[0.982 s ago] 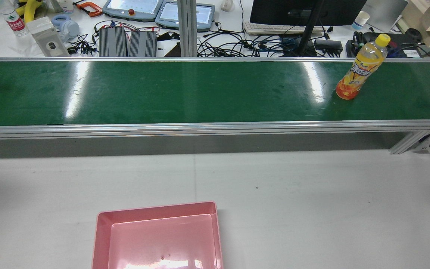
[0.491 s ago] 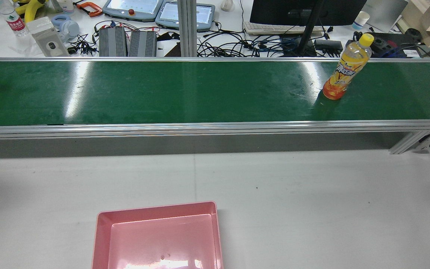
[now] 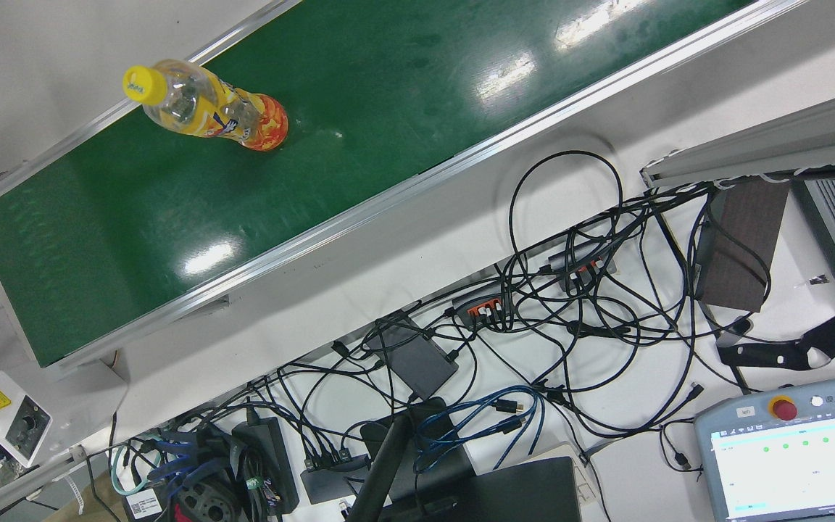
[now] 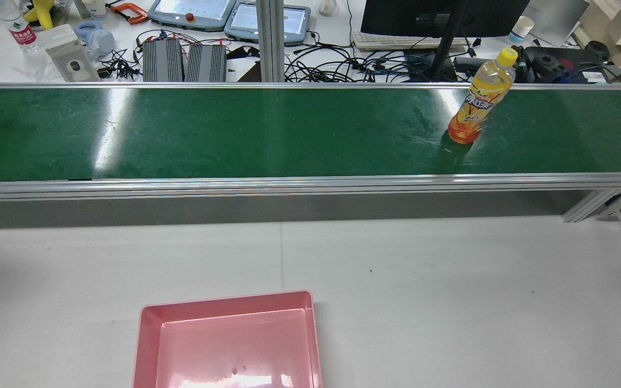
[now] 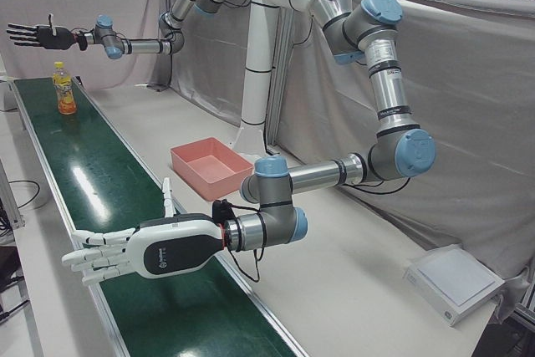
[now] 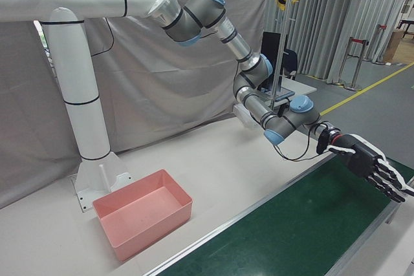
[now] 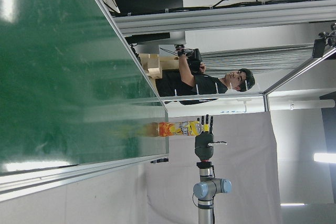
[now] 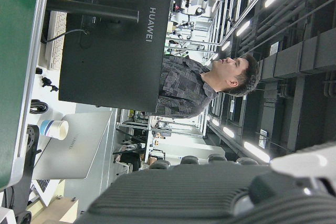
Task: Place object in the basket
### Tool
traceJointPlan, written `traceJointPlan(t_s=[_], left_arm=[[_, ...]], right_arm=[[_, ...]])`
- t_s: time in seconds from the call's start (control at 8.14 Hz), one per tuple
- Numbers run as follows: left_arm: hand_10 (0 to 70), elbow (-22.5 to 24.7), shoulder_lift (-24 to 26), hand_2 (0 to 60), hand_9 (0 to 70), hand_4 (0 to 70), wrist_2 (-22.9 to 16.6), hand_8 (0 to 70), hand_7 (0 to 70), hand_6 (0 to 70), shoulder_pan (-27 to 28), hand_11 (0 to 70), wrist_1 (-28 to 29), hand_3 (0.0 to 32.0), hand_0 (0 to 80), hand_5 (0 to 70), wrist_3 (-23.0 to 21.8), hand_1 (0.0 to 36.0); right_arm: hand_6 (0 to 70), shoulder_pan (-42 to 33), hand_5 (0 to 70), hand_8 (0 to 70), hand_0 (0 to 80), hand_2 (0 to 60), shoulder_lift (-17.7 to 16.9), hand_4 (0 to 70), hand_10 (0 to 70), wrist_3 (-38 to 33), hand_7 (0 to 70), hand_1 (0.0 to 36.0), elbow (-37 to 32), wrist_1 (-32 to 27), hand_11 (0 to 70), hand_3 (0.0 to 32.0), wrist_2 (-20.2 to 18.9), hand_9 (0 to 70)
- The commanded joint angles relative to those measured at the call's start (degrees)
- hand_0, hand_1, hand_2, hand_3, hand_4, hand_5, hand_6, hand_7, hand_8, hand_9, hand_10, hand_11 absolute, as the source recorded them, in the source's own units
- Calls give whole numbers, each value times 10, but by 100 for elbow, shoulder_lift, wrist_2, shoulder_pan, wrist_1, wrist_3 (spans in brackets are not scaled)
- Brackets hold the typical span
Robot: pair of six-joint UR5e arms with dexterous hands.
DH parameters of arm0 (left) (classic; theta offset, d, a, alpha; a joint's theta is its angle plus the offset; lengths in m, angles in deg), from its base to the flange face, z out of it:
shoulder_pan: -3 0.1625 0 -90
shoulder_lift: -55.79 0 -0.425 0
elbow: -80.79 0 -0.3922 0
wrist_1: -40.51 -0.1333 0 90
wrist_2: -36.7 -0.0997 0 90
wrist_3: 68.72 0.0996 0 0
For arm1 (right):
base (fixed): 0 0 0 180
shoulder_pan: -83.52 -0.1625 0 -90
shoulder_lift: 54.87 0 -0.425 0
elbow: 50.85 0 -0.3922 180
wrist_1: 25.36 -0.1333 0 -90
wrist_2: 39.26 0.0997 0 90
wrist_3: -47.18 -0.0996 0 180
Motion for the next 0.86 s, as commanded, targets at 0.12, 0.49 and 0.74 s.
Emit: traceJointPlan(t_s=[0.12,0.49,0.74], left_arm=[[0,4,0,0,23,22,0,63,5,0,-6,0,0,0,493,187,0,45],[0,4,0,0,23,18,0,62,1,0,3,0,0,0,493,192,0,43],[0,-4,0,0,24,23,0,61,1,0,3,0,0,0,493,195,0,44]], right_arm=[[0,0,0,0,0,0,0,0,0,4,0,0,0,0,0,0,7,0],[0,0,0,0,0,0,0,0,0,4,0,0,0,0,0,0,-1,0],[0,0,0,0,0,0,0,0,0,4,0,0,-9,0,0,0,-1,0]])
